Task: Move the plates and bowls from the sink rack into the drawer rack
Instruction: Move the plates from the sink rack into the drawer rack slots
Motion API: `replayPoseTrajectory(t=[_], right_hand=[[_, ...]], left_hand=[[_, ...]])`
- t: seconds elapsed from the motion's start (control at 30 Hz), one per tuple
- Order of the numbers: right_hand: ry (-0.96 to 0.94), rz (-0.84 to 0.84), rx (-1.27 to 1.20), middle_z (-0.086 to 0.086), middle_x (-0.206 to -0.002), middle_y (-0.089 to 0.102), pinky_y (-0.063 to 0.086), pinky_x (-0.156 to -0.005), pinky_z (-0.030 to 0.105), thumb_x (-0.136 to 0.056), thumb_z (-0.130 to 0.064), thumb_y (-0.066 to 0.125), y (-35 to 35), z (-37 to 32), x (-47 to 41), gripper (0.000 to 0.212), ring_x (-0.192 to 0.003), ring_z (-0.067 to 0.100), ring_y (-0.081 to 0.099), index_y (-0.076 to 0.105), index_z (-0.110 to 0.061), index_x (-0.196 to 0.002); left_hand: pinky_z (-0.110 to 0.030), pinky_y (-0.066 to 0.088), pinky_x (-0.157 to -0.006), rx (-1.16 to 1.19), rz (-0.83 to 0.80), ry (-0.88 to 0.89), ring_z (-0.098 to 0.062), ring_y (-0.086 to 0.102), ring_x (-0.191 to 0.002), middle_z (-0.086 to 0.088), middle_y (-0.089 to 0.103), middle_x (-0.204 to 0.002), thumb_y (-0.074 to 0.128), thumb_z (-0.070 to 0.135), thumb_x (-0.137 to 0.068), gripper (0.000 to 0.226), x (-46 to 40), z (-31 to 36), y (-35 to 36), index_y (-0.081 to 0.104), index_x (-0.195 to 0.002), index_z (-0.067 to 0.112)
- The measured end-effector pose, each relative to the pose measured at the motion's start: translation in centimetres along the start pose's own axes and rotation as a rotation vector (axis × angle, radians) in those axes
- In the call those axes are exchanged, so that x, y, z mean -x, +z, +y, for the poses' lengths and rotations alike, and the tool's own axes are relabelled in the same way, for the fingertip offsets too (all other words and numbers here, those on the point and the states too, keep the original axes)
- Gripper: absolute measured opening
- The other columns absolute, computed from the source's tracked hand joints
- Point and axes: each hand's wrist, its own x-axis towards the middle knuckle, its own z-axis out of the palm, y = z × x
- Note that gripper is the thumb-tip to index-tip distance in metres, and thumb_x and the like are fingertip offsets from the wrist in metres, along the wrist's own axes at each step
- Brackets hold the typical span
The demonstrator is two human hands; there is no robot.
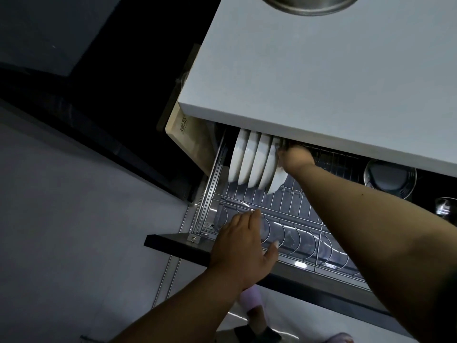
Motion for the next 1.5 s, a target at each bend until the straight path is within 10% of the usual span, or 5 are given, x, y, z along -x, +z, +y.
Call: replayPoseTrajectory(t=[0.23, 0.53, 0.73, 0.9, 1.5], right_hand=[[-0.037, -0.068, 0.031, 0.021, -0.140, 0.048, 0.035, -0.103, 0.037, -0.103, -0.032, 0.026, -0.2, 0.7, -1.0, 0.047, -0.127, 0.037, 0.045, 0.047, -0.004, -0.135], [0.146, 0.013, -0.540, 0.015, -0.132, 0.053, 0.039, -0.075, 0.026, -0.096, -0.036, 0.050, 0.8, 4.5, 8.4, 0.064, -0.106, 0.030, 0.058, 0.022, -0.014, -0.149], [0.157, 0.085, -0.672, 0.009, -0.092, 0.063, 0.038, -0.055, 0.025, -0.095, -0.027, 0.051, -0.7, 10.1, 15.7, 0.056, -0.061, 0.013, 0.053, 0.031, -0.014, -0.146], [0.142, 0.206, -0.630, -0.001, -0.098, 0.059, 0.037, -0.058, 0.024, -0.094, -0.033, 0.053, -3.5, 16.6, 20.1, 0.052, -0.075, 0.015, 0.055, 0.037, -0.022, -0.143], [0.348, 0.583, -0.646, -0.001, -0.106, 0.061, 0.045, -0.083, 0.027, -0.092, -0.031, 0.056, -13.1, 45.6, 38.0, 0.042, -0.096, 0.016, 0.058, 0.050, -0.022, -0.133]], left_hand=[[-0.028, 0.036, -0.099, -0.007, 0.007, -0.003, -0.014, 0.039, -0.127, 0.002, 0.044, -0.140, 0.031, 0.059, -0.084, 0.075, 0.0, 0.0, 0.1, 0.024, -0.147, 0.019], [-0.030, 0.036, -0.103, -0.023, -0.022, -0.051, -0.016, 0.039, -0.129, 0.002, 0.046, -0.139, 0.046, 0.050, -0.090, 0.066, -0.3, 1.1, -0.7, 0.027, -0.146, 0.021], [-0.031, 0.041, -0.101, -0.041, -0.072, -0.069, -0.017, 0.043, -0.128, 0.001, 0.046, -0.142, 0.047, 0.048, -0.091, 0.062, -0.3, 1.7, -1.0, 0.030, -0.146, 0.024], [-0.030, 0.040, -0.101, -0.076, -0.126, -0.121, -0.022, 0.043, -0.128, -0.005, 0.045, -0.144, 0.047, 0.046, -0.093, 0.063, -0.9, 3.5, -0.9, 0.030, -0.147, 0.019], [-0.033, 0.035, -0.105, -0.139, -0.156, 0.523, -0.023, 0.038, -0.129, -0.005, 0.045, -0.138, 0.048, 0.043, -0.091, 0.059, -0.6, 46.0, 12.8, 0.035, -0.142, 0.017]])
